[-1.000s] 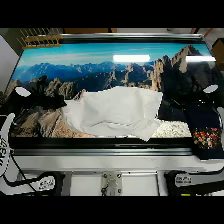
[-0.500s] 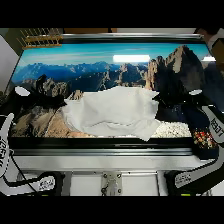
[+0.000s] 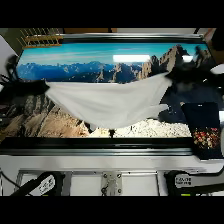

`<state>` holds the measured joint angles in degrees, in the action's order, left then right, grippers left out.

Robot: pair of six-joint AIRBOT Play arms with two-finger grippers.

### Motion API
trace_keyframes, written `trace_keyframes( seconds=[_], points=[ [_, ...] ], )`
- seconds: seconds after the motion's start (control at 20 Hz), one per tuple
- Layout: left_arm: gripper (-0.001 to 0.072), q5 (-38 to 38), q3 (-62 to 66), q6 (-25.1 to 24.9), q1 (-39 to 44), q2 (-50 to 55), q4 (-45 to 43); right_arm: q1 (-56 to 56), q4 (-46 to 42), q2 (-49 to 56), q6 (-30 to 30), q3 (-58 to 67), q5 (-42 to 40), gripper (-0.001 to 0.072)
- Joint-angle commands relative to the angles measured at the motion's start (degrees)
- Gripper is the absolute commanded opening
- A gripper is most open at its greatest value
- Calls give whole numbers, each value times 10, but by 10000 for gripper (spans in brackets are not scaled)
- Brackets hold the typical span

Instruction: Fold the clothes and pants, and hang the long-sleeved shirts on hangers.

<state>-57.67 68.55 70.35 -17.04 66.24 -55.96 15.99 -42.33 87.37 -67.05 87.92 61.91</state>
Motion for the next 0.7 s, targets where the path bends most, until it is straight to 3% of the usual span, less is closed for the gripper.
trace_keyframes(
  seconds=[0.0, 0.25, 0.55, 0.65],
  points=[
    [4, -8, 78, -1, -18, -121, 0, 14, -27, -110, -7, 125, 58, 7],
    [4, -14, 132, -1, -18, -283, 0, 14, -47, -264, -14, 154, 54, 7],
    [4, -56, 132, 5, -18, -407, 0, 14, -226, -371, -124, 154, 68, 7],
    [4, -111, 131, 42, -18, -414, 0, 14, -263, -377, -150, 154, 105, 6]
  ],
)
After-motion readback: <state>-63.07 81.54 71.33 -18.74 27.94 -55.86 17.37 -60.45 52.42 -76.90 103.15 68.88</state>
